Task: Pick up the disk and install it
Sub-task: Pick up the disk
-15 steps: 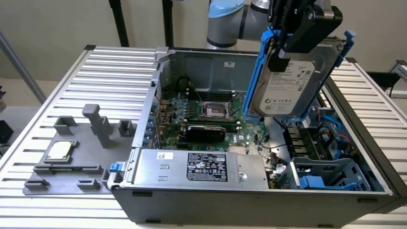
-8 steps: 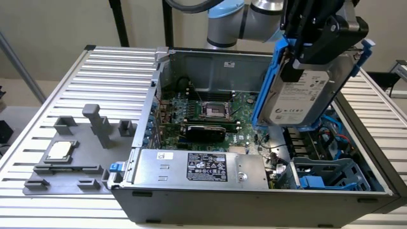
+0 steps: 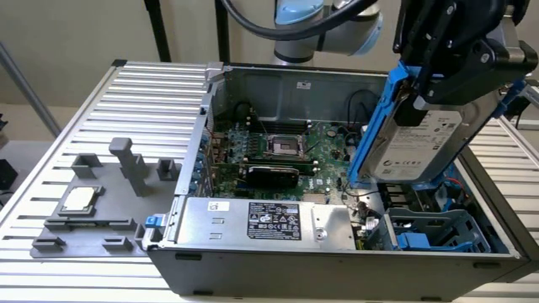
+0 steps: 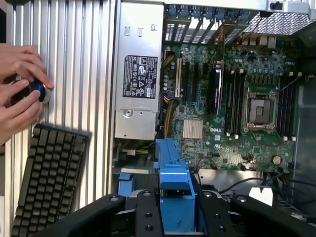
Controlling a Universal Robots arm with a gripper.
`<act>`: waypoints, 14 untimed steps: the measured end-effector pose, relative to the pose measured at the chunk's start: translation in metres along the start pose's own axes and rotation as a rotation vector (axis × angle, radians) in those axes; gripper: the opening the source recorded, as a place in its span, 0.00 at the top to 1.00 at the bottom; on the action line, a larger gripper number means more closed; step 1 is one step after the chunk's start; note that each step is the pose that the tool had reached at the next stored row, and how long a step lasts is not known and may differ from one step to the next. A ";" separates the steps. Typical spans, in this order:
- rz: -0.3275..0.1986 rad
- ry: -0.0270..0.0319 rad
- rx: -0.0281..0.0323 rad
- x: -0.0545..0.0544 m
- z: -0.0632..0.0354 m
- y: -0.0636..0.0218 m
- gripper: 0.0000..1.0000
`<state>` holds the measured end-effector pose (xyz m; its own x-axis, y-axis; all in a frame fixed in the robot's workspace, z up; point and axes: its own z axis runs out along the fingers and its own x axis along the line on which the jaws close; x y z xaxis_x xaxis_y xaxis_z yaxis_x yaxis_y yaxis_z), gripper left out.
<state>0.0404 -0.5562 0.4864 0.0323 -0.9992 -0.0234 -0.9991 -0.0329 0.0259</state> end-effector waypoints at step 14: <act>0.000 0.0001 0.0000 0.032 -0.0013 -0.0446 0.67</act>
<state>0.0860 -0.5869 0.4858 0.0323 -0.9992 -0.0233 -0.9991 -0.0329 0.0259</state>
